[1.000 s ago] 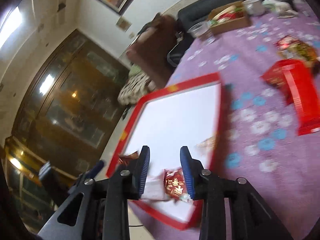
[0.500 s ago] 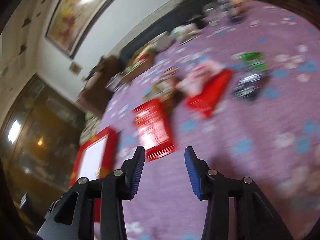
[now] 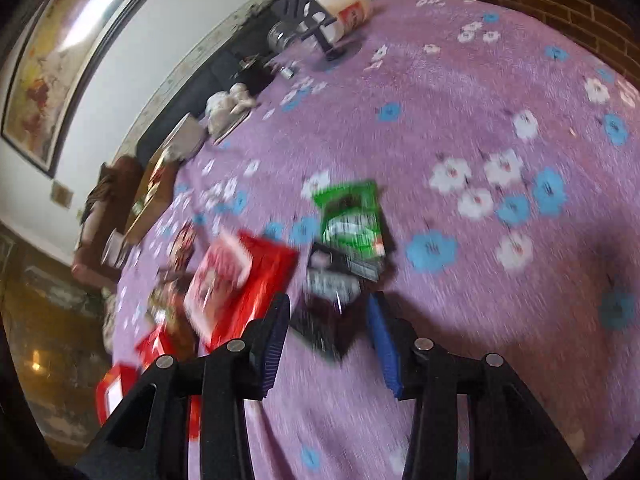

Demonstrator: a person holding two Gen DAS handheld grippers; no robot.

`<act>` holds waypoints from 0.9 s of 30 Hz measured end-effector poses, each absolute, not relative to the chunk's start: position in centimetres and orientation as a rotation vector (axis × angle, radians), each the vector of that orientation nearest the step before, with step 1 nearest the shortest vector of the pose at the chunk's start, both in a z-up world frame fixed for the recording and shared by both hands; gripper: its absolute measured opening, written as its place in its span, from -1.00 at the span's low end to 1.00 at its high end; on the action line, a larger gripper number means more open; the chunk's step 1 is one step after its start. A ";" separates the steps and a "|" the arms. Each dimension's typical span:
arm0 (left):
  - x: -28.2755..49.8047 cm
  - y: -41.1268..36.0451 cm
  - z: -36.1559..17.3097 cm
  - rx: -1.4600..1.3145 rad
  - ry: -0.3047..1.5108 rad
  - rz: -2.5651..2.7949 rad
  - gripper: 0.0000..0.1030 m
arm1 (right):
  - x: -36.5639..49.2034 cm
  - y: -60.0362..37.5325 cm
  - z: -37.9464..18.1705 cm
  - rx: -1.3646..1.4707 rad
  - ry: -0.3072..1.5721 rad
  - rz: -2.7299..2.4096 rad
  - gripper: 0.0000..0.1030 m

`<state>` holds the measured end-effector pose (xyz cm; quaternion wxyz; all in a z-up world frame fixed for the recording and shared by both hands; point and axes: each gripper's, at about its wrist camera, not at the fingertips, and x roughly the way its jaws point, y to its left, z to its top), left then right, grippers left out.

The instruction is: Organize snacks

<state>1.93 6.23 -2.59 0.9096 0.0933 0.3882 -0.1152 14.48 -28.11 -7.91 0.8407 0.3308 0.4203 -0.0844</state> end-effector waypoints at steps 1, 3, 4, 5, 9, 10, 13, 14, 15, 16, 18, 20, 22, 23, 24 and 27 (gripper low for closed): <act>2.5 6.1 -2.3 0.187 0.798 -0.238 0.54 | 15.3 -27.9 -7.8 0.676 0.892 -0.193 -0.30; 3.7 5.8 -1.8 0.176 0.796 -0.228 0.54 | 16.2 -27.2 -7.9 0.639 0.902 -0.199 -0.52; 4.2 5.7 -1.7 0.166 0.798 -0.226 0.54 | 16.4 -26.6 -7.8 0.595 0.882 -0.204 -0.53; 4.8 5.5 -1.5 0.150 0.804 -0.232 0.54 | 16.3 -26.1 -7.8 0.553 0.870 -0.206 -0.53; 7.3 4.1 -1.7 0.083 0.840 -0.234 0.54 | 16.3 -24.5 -7.5 0.373 0.828 -0.199 -0.55; 7.9 3.5 -1.8 0.063 0.846 -0.242 0.54 | 16.3 -24.4 -7.5 0.360 0.822 -0.195 -0.56; 9.7 1.5 -2.7 0.041 0.872 -0.228 0.54 | 16.2 -24.7 -7.5 0.364 0.815 -0.180 -0.56; 10.2 0.6 -3.2 0.044 0.884 -0.225 0.54 | 16.2 -24.9 -7.5 0.376 0.816 -0.175 -0.56; 10.6 -0.2 -3.8 0.050 0.895 -0.221 0.54 | 16.2 -25.0 -7.5 0.384 0.817 -0.172 -0.56; 11.1 -0.9 -4.3 0.059 0.908 -0.209 0.54 | 16.2 -25.2 -7.6 0.396 0.818 -0.167 -0.55; 11.6 -2.0 -5.0 0.068 0.919 -0.187 0.54 | 16.2 -25.4 -7.6 0.418 0.820 -0.156 -0.55; 12.1 -3.0 -5.6 0.070 0.917 -0.161 0.54 | 16.3 -25.6 -7.7 0.438 0.823 -0.145 -0.55; 12.5 -3.5 -5.9 0.064 0.921 -0.152 0.54 | 16.3 -25.6 -7.7 0.455 0.828 -0.134 -0.55; 12.7 -3.9 -6.1 0.071 0.922 -0.148 0.54 | 16.3 -25.7 -7.7 0.461 0.830 -0.131 -0.55; 12.9 -4.2 -6.4 0.088 0.927 -0.133 0.54 | 16.3 -25.7 -7.7 0.468 0.833 -0.128 -0.55; 13.6 -5.0 -7.3 0.117 0.941 -0.111 0.54 | 16.3 -25.9 -7.8 0.489 0.839 -0.117 -0.55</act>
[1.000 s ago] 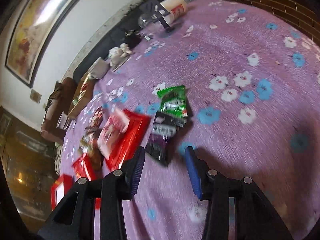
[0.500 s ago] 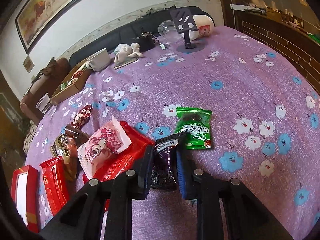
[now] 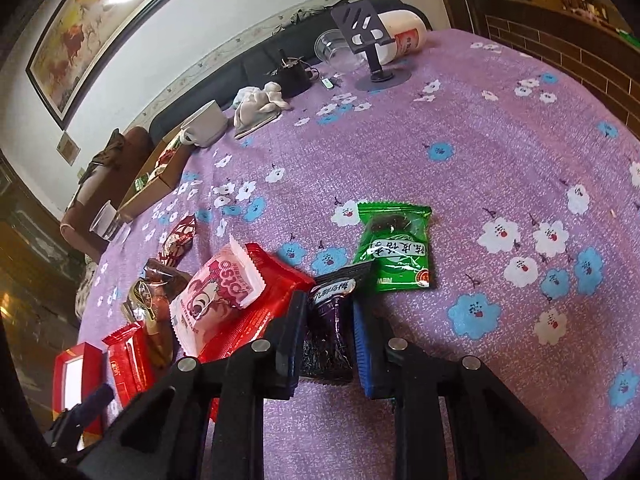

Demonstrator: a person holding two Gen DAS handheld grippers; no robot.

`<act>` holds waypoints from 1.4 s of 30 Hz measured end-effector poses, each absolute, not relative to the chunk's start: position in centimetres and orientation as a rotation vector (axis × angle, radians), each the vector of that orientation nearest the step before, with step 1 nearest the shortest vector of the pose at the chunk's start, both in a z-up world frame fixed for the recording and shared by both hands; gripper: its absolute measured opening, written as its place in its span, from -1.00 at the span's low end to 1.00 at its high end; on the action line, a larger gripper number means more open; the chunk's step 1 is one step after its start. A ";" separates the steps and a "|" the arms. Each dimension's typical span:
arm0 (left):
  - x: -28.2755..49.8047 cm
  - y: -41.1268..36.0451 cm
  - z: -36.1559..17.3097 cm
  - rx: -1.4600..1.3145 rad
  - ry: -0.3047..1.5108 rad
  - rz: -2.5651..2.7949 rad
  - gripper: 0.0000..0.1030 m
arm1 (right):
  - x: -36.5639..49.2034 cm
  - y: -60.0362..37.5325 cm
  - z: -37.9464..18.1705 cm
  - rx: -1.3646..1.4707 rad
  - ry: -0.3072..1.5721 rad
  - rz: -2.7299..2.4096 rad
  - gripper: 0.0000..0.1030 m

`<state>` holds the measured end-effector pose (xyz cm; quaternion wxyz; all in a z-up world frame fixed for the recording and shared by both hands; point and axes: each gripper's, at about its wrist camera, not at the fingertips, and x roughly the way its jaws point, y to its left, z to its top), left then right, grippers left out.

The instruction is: Organize snacks

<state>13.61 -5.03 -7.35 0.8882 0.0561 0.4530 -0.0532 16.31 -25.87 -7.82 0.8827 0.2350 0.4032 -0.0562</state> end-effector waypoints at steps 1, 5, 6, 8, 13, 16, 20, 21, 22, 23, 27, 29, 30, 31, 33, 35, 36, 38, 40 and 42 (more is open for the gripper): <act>13.8 -5.2 -7.9 0.128 0.953 -0.106 0.54 | 16.3 -25.9 -7.8 0.493 0.841 -0.113 -0.55; 13.6 -4.5 -8.6 0.095 0.932 -0.136 0.49 | 16.3 -25.9 -7.8 0.499 0.844 -0.104 -0.55; 13.7 -4.4 -8.6 0.088 0.931 -0.142 0.36 | 16.3 -26.0 -7.9 0.511 0.846 -0.098 -0.56; 13.5 -4.2 -8.4 0.102 0.916 -0.151 -0.03 | 16.3 -26.1 -7.9 0.529 0.846 -0.089 -0.57; 12.9 -3.5 -8.2 0.126 0.906 -0.176 -0.09 | 16.0 -26.5 -7.7 0.575 0.828 -0.062 -0.66; 12.1 -2.8 -8.1 0.120 0.915 -0.188 -0.11 | 16.0 -26.7 -7.8 0.588 0.824 -0.061 -0.66; 10.2 -2.0 -7.5 0.117 0.895 -0.208 -0.11 | 15.7 -27.3 -7.4 0.628 0.789 -0.050 -0.68; 9.8 -1.8 -7.2 0.115 0.888 -0.211 -0.11 | 15.5 -27.5 -7.2 0.643 0.770 -0.043 -0.68; 9.2 -1.6 -6.8 0.114 0.876 -0.213 -0.11 | 15.4 -27.7 -7.0 0.653 0.757 -0.037 -0.68; 8.6 -1.3 -6.4 0.117 0.860 -0.217 -0.11 | 15.2 -27.8 -6.8 0.663 0.735 -0.030 -0.68; 6.4 -0.2 -5.1 0.132 0.803 -0.217 -0.10 | 14.7 -27.9 -5.9 0.668 0.669 -0.012 -0.68; 5.2 0.8 -4.1 0.139 0.767 -0.211 -0.10 | 14.4 -27.9 -5.3 0.666 0.630 -0.006 -0.68; 4.9 1.2 -3.9 0.140 0.758 -0.207 -0.10 | 14.3 -27.9 -5.2 0.664 0.619 -0.007 -0.68; 4.4 1.9 -3.5 0.137 0.745 -0.203 -0.10 | 14.3 -27.9 -5.1 0.663 0.612 -0.008 -0.68; 3.6 2.9 -2.9 0.138 0.723 -0.194 -0.10 | 14.3 -27.9 -5.2 0.663 0.611 -0.012 -0.68; 2.7 4.5 -2.3 0.145 0.697 -0.168 -0.10 | 14.3 -28.0 -5.3 0.667 0.615 -0.020 -0.68; 2.3 5.2 -2.1 0.145 0.689 -0.157 -0.10 | 14.3 -28.0 -5.4 0.669 0.616 -0.023 -0.68; 1.8 6.6 -1.8 0.151 0.673 -0.129 -0.10 | 14.2 -28.0 -5.5 0.668 0.619 -0.032 -0.68; 1.3 8.0 -1.7 0.158 0.663 -0.102 -0.10 | 14.3 -27.9 -5.5 0.665 0.621 -0.033 -0.68; 1.0 9.3 -1.7 0.159 0.659 -0.081 -0.10 | 14.0 -27.7 -5.5 0.670 0.628 -0.038 -0.68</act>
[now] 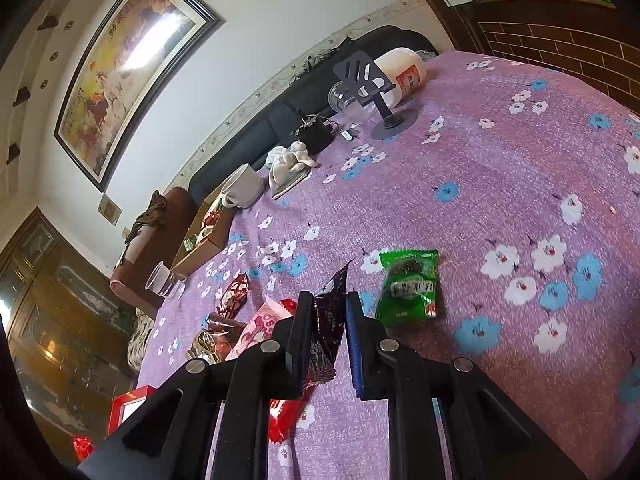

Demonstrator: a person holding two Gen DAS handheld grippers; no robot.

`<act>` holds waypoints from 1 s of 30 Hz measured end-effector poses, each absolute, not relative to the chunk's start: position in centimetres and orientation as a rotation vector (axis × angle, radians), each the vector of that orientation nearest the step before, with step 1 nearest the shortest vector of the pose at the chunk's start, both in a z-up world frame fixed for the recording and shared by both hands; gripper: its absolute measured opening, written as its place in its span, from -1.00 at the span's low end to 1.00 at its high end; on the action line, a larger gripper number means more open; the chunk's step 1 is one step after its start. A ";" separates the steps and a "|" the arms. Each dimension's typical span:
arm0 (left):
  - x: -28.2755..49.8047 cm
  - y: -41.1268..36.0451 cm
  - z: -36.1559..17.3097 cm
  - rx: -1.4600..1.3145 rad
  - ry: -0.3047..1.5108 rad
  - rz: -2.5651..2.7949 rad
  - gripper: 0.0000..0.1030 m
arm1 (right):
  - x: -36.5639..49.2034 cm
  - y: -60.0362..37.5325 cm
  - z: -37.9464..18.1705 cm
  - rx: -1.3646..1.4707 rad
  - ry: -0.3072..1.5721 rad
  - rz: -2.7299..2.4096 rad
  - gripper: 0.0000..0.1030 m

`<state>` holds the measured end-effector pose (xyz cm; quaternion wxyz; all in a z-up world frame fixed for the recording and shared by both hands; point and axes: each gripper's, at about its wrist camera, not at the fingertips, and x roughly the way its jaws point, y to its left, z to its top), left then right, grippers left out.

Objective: Organize snacks
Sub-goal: 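Carry the long red packet and dark packet to the tray with both grippers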

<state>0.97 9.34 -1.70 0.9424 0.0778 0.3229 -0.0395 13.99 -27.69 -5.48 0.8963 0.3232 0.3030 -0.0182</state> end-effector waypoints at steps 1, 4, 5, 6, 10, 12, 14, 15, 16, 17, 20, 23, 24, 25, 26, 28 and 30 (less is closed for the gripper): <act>0.9 10.2 -1.7 0.158 0.655 -0.067 -0.10 | 13.7 -27.4 -5.4 0.677 0.631 -0.032 -0.68; 0.9 12.3 -1.7 0.139 0.651 -0.031 -0.10 | 12.7 -25.8 -4.9 0.683 0.627 0.002 -0.69; 1.0 13.1 -1.6 0.128 0.651 -0.018 -0.10 | 12.4 -24.8 -4.6 0.674 0.628 0.024 -0.69; 0.9 13.6 -1.7 0.123 0.650 -0.011 -0.10 | 12.2 -23.8 -4.3 0.669 0.630 0.048 -0.69; 0.8 16.0 -1.9 0.112 0.644 0.034 -0.10 | 12.0 -18.3 -3.5 0.638 0.657 0.167 -0.69; 0.7 16.9 -2.2 0.109 0.645 0.050 -0.10 | 12.2 -15.2 -3.4 0.623 0.678 0.234 -0.69; 0.6 18.0 -2.5 0.102 0.651 0.067 -0.10 | 12.4 -11.1 -3.3 0.594 0.709 0.315 -0.70; 0.5 18.3 -2.6 0.100 0.653 0.071 -0.10 | 12.5 -9.8 -3.3 0.586 0.718 0.339 -0.70; 0.5 18.9 -2.7 0.097 0.655 0.078 -0.10 | 12.5 -7.5 -3.3 0.567 0.733 0.383 -0.70; 0.4 19.3 -2.8 0.094 0.657 0.082 -0.10 | 12.4 -5.9 -3.3 0.552 0.741 0.413 -0.70; 0.4 20.6 -3.3 0.081 0.664 0.104 -0.10 | 12.2 -1.6 -3.3 0.523 0.769 0.491 -0.70; 0.4 21.7 -3.7 0.076 0.665 0.124 -0.10 | 11.7 1.3 -3.2 0.494 0.784 0.543 -0.70; 0.5 22.0 -3.8 0.071 0.668 0.128 -0.10 | 11.6 2.2 -3.2 0.488 0.794 0.566 -0.70; 0.5 22.2 -3.8 0.067 0.670 0.130 -0.10 | 11.4 3.5 -3.2 0.475 0.808 0.594 -0.70; 0.6 22.4 -3.9 0.063 0.672 0.137 -0.09 | 11.2 4.0 -3.3 0.466 0.814 0.604 -0.69; 0.6 22.7 -4.0 0.068 0.671 0.149 -0.09 | 11.0 5.8 -3.4 0.432 0.838 0.635 -0.62; 0.3 22.9 -3.9 0.081 0.663 0.166 -0.07 | 10.9 6.9 -3.6 0.413 0.860 0.635 -0.59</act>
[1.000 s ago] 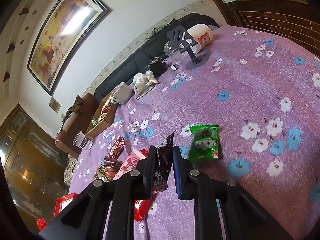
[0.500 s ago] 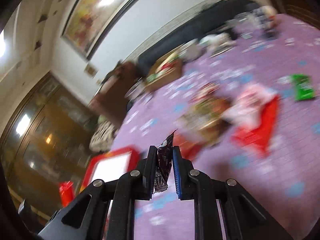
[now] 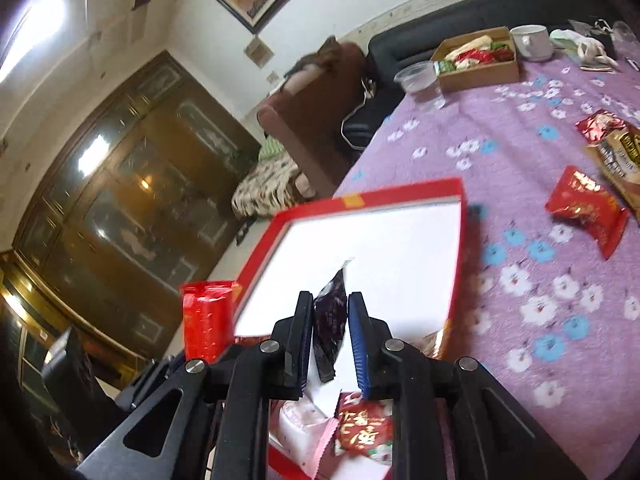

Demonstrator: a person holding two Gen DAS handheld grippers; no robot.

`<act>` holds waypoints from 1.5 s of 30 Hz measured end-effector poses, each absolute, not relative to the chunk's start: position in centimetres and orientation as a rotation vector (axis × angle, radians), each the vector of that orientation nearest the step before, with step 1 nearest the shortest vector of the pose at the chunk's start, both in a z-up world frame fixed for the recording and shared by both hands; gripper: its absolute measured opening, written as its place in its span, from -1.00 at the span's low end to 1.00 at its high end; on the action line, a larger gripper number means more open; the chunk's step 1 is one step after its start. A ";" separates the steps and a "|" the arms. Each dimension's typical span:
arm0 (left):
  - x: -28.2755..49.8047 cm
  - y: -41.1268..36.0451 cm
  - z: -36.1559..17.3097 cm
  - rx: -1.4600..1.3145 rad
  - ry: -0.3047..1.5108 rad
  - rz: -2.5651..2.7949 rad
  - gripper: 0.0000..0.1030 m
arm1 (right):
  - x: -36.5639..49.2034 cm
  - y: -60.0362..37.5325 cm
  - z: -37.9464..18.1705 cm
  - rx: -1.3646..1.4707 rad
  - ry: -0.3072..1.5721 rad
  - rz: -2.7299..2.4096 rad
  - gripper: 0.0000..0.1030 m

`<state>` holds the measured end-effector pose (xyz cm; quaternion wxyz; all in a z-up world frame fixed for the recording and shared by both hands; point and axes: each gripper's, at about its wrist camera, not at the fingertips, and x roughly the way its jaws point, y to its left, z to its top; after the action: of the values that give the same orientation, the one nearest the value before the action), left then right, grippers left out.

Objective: Organize snacks
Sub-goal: 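Carry the long red packet and dark packet to the tray with both grippers, then release the red packet with the left gripper while the right releases the dark packet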

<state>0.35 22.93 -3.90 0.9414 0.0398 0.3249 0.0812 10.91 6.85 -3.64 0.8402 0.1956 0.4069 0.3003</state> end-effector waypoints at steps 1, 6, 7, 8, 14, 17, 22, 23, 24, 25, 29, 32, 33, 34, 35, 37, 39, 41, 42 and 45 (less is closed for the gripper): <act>0.2 23.1 -3.8 0.092 0.653 0.175 -0.04 | 10.8 7.0 -3.8 0.411 0.866 0.633 -0.51; -0.5 24.1 -3.4 0.089 0.621 0.184 0.20 | 10.0 5.6 -4.4 0.412 0.912 0.607 -0.42; -0.6 24.2 -3.4 0.090 0.618 0.186 0.20 | 9.6 5.3 -4.7 0.414 0.929 0.612 -0.42; -0.5 24.4 -3.4 0.090 0.617 0.186 0.20 | 9.4 5.1 -4.8 0.409 0.939 0.609 -0.42; -0.7 25.5 -3.8 0.060 0.626 0.193 0.20 | 7.6 5.5 -6.1 0.335 1.007 0.568 -0.45; -1.0 25.7 -3.9 0.055 0.627 0.197 0.20 | 7.3 7.7 -6.7 0.278 1.025 0.590 -0.42; -1.6 26.1 -3.8 0.045 0.632 0.201 0.21 | 7.2 11.2 -7.0 0.234 1.061 0.636 -0.26; -1.6 26.1 -3.8 0.045 0.633 0.204 0.21 | 7.1 11.3 -6.9 0.243 1.066 0.660 -0.26; -1.7 26.2 -3.8 0.045 0.633 0.208 0.20 | 7.0 11.1 -6.7 0.287 1.080 0.725 -0.26; -1.8 26.3 -3.7 0.043 0.632 0.215 0.20 | 7.0 10.8 -6.6 0.321 1.084 0.755 -0.28; -1.7 26.2 -3.5 0.029 0.630 0.217 0.20 | 7.9 7.4 -7.1 0.459 1.113 0.718 -0.24; -1.6 25.5 -3.5 0.043 0.629 0.212 0.20 | 8.1 6.5 -7.6 0.510 1.145 0.739 -0.28; -1.7 25.1 -3.4 0.051 0.628 0.205 0.20 | 7.9 6.5 -7.7 0.517 1.150 0.753 -0.28; -1.8 24.9 -3.3 0.055 0.627 0.200 0.20 | 7.8 6.5 -7.7 0.511 1.147 0.758 -0.28; -1.9 24.5 -3.2 0.063 0.624 0.194 0.20 | 7.7 6.6 -7.7 0.494 1.146 0.765 -0.28; -2.1 24.2 -3.1 0.074 0.621 0.190 0.23 | 7.4 6.9 -7.9 0.454 1.156 0.780 -0.28; -2.2 23.9 -3.0 0.077 0.618 0.196 0.31 | 7.3 7.0 -8.1 0.432 1.169 0.778 -0.28; -2.2 23.8 -3.0 0.078 0.620 0.195 0.31 | 6.8 6.9 -8.1 0.421 1.175 0.795 -0.28; -2.2 23.5 -2.9 0.086 0.620 0.193 0.31 | 6.6 6.9 -8.3 0.418 1.184 0.805 -0.28; -2.4 22.6 -2.6 0.112 0.615 0.184 0.31 | 5.8 6.9 -8.3 0.409 1.198 0.849 -0.27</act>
<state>-2.41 22.55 -2.65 0.9474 0.0549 0.3021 0.0905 5.85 6.92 -8.30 0.7234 0.1853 0.5426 0.3846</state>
